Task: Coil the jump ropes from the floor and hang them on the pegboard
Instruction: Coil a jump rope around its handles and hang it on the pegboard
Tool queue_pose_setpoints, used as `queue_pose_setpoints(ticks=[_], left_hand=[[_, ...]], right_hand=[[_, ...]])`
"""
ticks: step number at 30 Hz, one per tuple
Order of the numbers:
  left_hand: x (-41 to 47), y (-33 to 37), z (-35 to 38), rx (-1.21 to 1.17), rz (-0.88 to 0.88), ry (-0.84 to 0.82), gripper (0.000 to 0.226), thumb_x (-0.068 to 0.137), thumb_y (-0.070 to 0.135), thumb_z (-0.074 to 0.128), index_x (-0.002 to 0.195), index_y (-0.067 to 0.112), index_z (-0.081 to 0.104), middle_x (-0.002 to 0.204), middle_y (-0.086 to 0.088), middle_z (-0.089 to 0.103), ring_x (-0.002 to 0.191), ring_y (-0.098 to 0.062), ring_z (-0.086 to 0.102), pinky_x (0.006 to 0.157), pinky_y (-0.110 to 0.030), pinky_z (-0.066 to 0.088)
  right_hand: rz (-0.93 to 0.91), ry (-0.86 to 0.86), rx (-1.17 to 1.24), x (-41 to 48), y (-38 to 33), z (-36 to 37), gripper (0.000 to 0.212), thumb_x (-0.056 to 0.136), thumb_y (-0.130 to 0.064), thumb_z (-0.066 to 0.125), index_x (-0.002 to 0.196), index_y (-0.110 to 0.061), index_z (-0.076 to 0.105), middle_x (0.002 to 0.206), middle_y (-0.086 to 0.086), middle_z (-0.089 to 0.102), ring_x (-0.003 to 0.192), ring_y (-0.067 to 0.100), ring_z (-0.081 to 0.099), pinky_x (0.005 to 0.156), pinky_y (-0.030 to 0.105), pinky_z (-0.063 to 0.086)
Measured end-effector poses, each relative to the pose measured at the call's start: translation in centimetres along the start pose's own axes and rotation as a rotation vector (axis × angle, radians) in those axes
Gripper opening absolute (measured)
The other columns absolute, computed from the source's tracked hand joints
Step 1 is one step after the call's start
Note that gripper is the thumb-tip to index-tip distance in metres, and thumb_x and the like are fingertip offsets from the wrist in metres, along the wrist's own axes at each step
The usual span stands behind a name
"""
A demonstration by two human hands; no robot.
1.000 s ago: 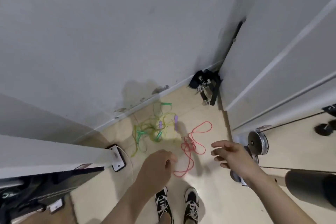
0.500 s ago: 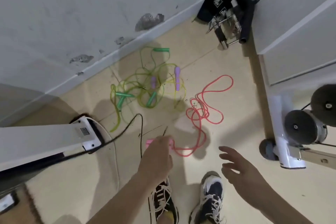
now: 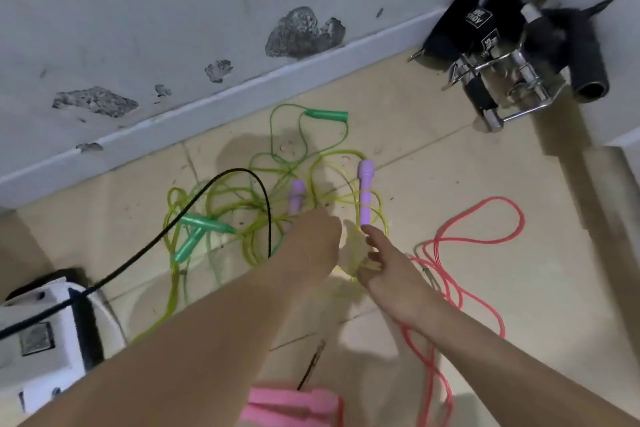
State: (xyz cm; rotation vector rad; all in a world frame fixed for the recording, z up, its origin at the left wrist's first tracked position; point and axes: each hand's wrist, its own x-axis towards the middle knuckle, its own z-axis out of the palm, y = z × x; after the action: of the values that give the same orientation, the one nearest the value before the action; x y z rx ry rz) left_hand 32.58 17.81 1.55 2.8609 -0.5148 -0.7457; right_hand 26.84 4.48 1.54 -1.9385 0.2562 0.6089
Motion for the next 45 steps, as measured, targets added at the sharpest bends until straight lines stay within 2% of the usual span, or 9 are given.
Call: queue_pose_setpoints(ticks=[4, 8, 14, 18, 24, 29, 33, 42, 45], left_hand=[[1.3, -3.5, 3.6, 0.339, 0.012, -0.031, 0.031, 0.087, 0.006, 0.051, 0.117, 0.011, 0.053, 0.139, -0.016, 0.038, 0.121, -0.031, 0.045, 0.078, -0.032, 0.047], [2.3, -4.9, 4.4, 0.480, 0.035, -0.022, 0.034, 0.088, 0.002, 0.049, 0.122, 0.005, 0.048, 0.140, -0.025, 0.035, 0.102, -0.033, 0.059, 0.067, -0.034, 0.044], [0.3, -4.7, 6.2, 0.428, 0.191, -0.102, 0.033, 0.088, 0.009, 0.050, 0.121, 0.008, 0.046, 0.117, -0.010, 0.056, 0.104, -0.032, 0.059, 0.067, -0.036, 0.039], [-1.8, -5.0, 6.9, 0.331, 0.251, -0.094, 0.048, 0.091, 0.026, 0.049, 0.134, 0.013, 0.034, 0.123, -0.008, 0.049, 0.107, -0.031, 0.056, 0.074, -0.037, 0.046], [-1.4, -6.5, 6.1, 0.226, 0.125, -0.111, 0.037, 0.088, 0.025, 0.050, 0.122, 0.017, 0.040, 0.108, -0.011, 0.061, 0.097, -0.032, 0.061, 0.066, -0.033, 0.039], [0.6, -5.9, -1.2, -0.677, -0.187, 0.083, 0.012, 0.078, 0.030, 0.067, 0.088, 0.022, 0.064, 0.083, -0.001, 0.064, 0.080, -0.020, 0.063, 0.072, -0.032, 0.050], [-3.9, -2.1, -11.0, -1.381, -0.324, 0.229, 0.011, 0.083, 0.008, 0.060, 0.076, 0.012, 0.054, 0.070, -0.015, 0.065, 0.065, -0.029, 0.067, 0.054, -0.028, 0.053], [-21.9, 7.9, -40.7, -1.264, -0.132, 0.456, 0.028, 0.085, 0.028, 0.067, 0.062, 0.018, 0.055, 0.058, -0.007, 0.050, 0.050, -0.017, 0.050, 0.055, -0.029, 0.041], [-29.3, 12.1, -52.1, -1.144, -0.039, 0.505, 0.031, 0.081, 0.043, 0.063, 0.059, 0.023, 0.058, 0.060, -0.005, 0.048, 0.055, -0.015, 0.045, 0.058, -0.029, 0.037]], right_hand=[[-0.085, 0.122, -0.328, 5.4, 2.5, -0.3, 0.063, 0.080, -0.028, 0.061, 0.138, -0.029, 0.036, 0.117, 0.006, 0.046, 0.106, 0.029, 0.050, 0.090, 0.031, 0.039], [-0.024, 0.016, -0.973, 4.9, 5.2, 2.5, 0.085, 0.073, -0.052, 0.062, 0.144, -0.038, 0.017, 0.144, 0.006, 0.016, 0.132, 0.028, 0.024, 0.097, 0.045, 0.038], [-0.226, 0.088, -1.221, 3.7, 7.7, 4.9, 0.049, 0.028, -0.029, 0.091, 0.067, -0.016, 0.064, 0.062, 0.006, 0.059, 0.054, 0.026, 0.060, 0.049, 0.035, 0.049], [-0.035, 0.114, -1.165, 3.7, 6.3, 1.1, 0.014, 0.082, -0.019, 0.057, 0.096, -0.023, 0.057, 0.089, 0.001, 0.069, 0.084, 0.026, 0.069, 0.066, 0.029, 0.045], [0.252, 0.660, -0.686, 5.7, 5.1, -10.5, 0.027, 0.091, -0.024, 0.053, 0.092, 0.002, 0.062, 0.095, 0.026, 0.066, 0.094, 0.041, 0.063, 0.069, 0.034, 0.041], [0.248, 0.931, 0.475, 3.5, -0.1, -15.1, 0.026, 0.089, -0.012, 0.044, 0.064, -0.010, 0.041, 0.059, 0.008, 0.044, 0.053, 0.025, 0.057, 0.044, 0.024, 0.038], [0.298, 0.627, 0.949, -3.3, -6.4, -16.3, 0.020, 0.088, -0.008, 0.039, 0.069, -0.016, 0.040, 0.051, -0.003, 0.026, 0.036, 0.009, 0.026, 0.034, 0.017, 0.017], [0.212, 0.448, 0.129, -24.1, -32.3, -21.7, 0.015, 0.089, -0.011, 0.056, 0.095, -0.001, 0.065, 0.096, 0.017, 0.061, 0.082, 0.025, 0.054, 0.070, 0.034, 0.043], [0.171, 0.351, -0.207, -31.6, -40.3, -22.9, 0.068, 0.084, -0.021, 0.065, 0.145, -0.010, 0.038, 0.145, 0.013, 0.043, 0.132, 0.031, 0.039, 0.107, 0.042, 0.035]])
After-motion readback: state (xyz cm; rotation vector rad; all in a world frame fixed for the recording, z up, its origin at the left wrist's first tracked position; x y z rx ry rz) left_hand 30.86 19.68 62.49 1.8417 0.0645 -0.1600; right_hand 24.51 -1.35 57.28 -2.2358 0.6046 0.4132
